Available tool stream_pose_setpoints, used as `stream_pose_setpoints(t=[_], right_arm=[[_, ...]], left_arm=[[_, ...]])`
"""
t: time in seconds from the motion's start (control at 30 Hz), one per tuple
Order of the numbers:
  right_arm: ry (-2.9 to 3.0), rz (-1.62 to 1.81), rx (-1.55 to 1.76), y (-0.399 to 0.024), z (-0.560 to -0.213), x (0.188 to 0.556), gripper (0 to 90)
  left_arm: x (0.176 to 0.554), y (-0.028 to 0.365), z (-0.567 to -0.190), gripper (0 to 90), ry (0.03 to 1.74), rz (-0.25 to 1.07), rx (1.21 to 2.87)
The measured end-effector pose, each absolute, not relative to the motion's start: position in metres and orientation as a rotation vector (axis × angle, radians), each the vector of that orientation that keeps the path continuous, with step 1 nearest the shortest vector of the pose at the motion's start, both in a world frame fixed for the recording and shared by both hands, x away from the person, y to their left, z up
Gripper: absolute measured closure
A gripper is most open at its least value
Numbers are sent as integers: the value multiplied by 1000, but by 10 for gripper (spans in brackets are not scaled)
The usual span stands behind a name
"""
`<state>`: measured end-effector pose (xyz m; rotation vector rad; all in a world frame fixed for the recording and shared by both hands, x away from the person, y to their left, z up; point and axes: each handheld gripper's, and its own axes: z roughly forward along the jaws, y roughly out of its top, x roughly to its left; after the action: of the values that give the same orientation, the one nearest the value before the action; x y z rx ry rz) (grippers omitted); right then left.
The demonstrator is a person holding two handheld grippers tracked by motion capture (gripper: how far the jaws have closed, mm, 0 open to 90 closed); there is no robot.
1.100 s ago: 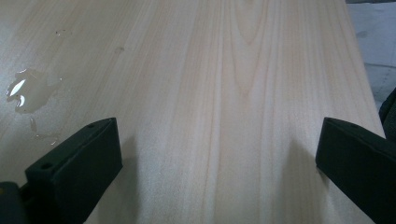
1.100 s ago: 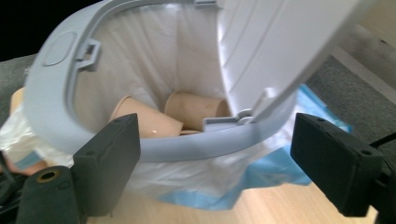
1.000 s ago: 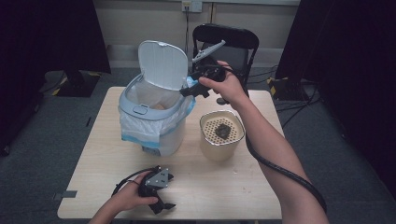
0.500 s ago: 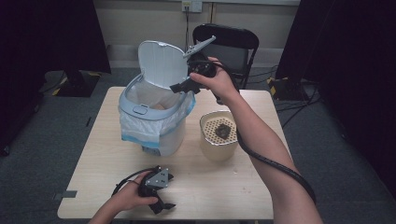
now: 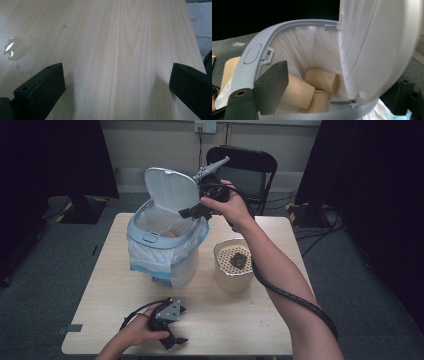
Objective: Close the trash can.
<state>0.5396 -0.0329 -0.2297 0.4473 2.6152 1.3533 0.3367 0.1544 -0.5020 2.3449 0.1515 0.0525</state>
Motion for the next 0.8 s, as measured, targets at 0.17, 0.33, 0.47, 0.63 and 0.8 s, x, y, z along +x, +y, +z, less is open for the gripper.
stream_pose_setpoints(t=[0.17, 0.33, 0.47, 0.63, 0.8], right_arm=[[2611, 1340, 423, -28, -226, 535, 163], [2624, 1330, 380, -22, -224, 530, 163], [2643, 1344, 367, -16, -226, 527, 158], [2663, 1355, 344, -9, -231, 523, 152], [2677, 1383, 352, -3, -235, 520, 153]], left_arm=[[336, 154, -502, 0, 166, 48, 2335], [337, 154, -502, 0, 150, 53, 2347], [337, 155, -501, 0, 149, 53, 2354], [337, 155, -501, 0, 149, 51, 2353], [337, 154, -502, 0, 149, 51, 2345]])
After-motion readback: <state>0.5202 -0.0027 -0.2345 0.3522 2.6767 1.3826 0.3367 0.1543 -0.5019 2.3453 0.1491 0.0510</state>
